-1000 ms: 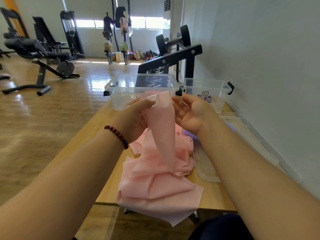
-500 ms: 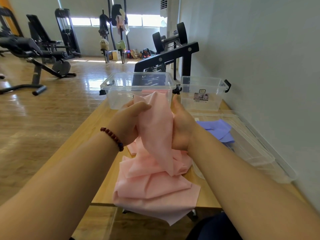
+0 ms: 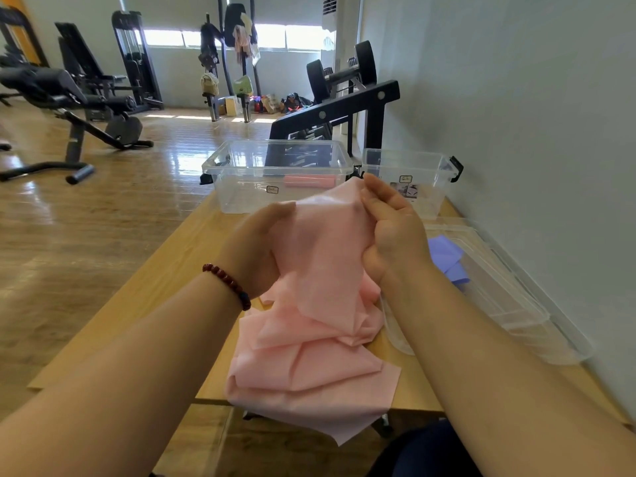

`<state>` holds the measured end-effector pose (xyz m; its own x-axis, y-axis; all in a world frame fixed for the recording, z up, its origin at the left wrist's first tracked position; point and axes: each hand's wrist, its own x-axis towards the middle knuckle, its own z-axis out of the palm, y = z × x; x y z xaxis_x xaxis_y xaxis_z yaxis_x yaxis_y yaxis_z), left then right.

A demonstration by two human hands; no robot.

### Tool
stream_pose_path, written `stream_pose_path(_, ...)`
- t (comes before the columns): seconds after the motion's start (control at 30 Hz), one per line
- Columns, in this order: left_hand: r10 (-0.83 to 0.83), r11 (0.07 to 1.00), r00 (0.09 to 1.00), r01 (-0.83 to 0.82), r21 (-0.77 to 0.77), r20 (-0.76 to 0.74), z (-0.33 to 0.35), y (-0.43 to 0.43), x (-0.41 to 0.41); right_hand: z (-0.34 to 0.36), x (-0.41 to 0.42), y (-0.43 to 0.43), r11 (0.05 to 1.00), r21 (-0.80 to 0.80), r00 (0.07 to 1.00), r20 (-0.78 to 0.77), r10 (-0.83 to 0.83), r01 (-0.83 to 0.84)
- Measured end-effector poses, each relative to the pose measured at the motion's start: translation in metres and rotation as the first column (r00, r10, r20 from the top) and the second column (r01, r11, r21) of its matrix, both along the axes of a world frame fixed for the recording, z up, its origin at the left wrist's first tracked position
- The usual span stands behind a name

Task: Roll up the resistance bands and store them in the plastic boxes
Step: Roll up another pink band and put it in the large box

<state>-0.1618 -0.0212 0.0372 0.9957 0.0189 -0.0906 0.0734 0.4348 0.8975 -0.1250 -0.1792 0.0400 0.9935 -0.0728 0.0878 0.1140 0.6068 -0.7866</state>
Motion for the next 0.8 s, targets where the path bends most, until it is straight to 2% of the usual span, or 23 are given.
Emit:
stream_pose_path(0.07,-0.144,0.988,0.982,0.137,-0.065,-0.120,0.003,-0.002,-0.003,-0.001,-0.001,-0.001,0.997,0.029,0.997,0.032,0.073,-0.074)
stream_pose_path(0.13,-0.224,0.974,0.951,0.215,-0.065,-0.212,0.006,-0.003,-0.002,-0.002,-0.003,-0.004,0.987,0.038,0.986,0.059,0.153,-0.156)
stream_pose_path(0.2,-0.196,0.980,0.949,0.195,-0.029,-0.249,0.009,-0.006,0.001,-0.004,-0.003,-0.008,0.985,-0.009,0.981,0.083,0.173,-0.173)
stream_pose_path(0.3,-0.022,0.999,0.987,0.027,0.032,-0.157,0.012,-0.007,0.011,-0.003,-0.009,-0.016,0.991,-0.035,0.989,0.066,0.130,-0.128)
stream_pose_path(0.37,-0.020,1.000,0.999,0.021,0.015,-0.048,0.015,-0.005,0.013,-0.004,-0.012,-0.022,0.996,0.013,0.991,-0.092,0.093,-0.092)
stream_pose_path(0.43,-0.087,0.996,0.994,0.086,0.020,0.064,0.019,-0.003,0.013,-0.006,-0.014,-0.026,0.993,0.013,0.933,-0.341,0.112,-0.114)
stream_pose_path(0.5,-0.126,0.992,0.984,0.122,0.045,0.126,0.021,-0.003,0.010,-0.009,-0.014,-0.027,0.953,-0.066,0.832,-0.510,0.221,-0.294)
stream_pose_path(0.53,-0.136,0.990,0.982,0.129,0.060,0.134,0.022,-0.004,0.010,-0.009,-0.014,-0.026,0.914,-0.092,0.789,-0.543,0.286,-0.395)
stream_pose_path(0.6,-0.143,0.986,0.981,0.129,0.102,0.133,0.024,-0.007,0.008,-0.007,-0.011,-0.021,0.836,-0.086,0.747,-0.504,0.433,-0.542)
stream_pose_path(0.67,-0.171,0.980,0.975,0.153,0.129,0.142,0.027,-0.007,0.006,0.001,-0.005,-0.013,0.835,-0.073,0.779,-0.411,0.474,-0.546)
stream_pose_path(0.8,-0.219,0.969,0.968,0.200,0.146,0.125,0.029,-0.002,0.002,0.022,0.004,-0.002,0.912,-0.236,0.907,-0.341,0.247,-0.337)
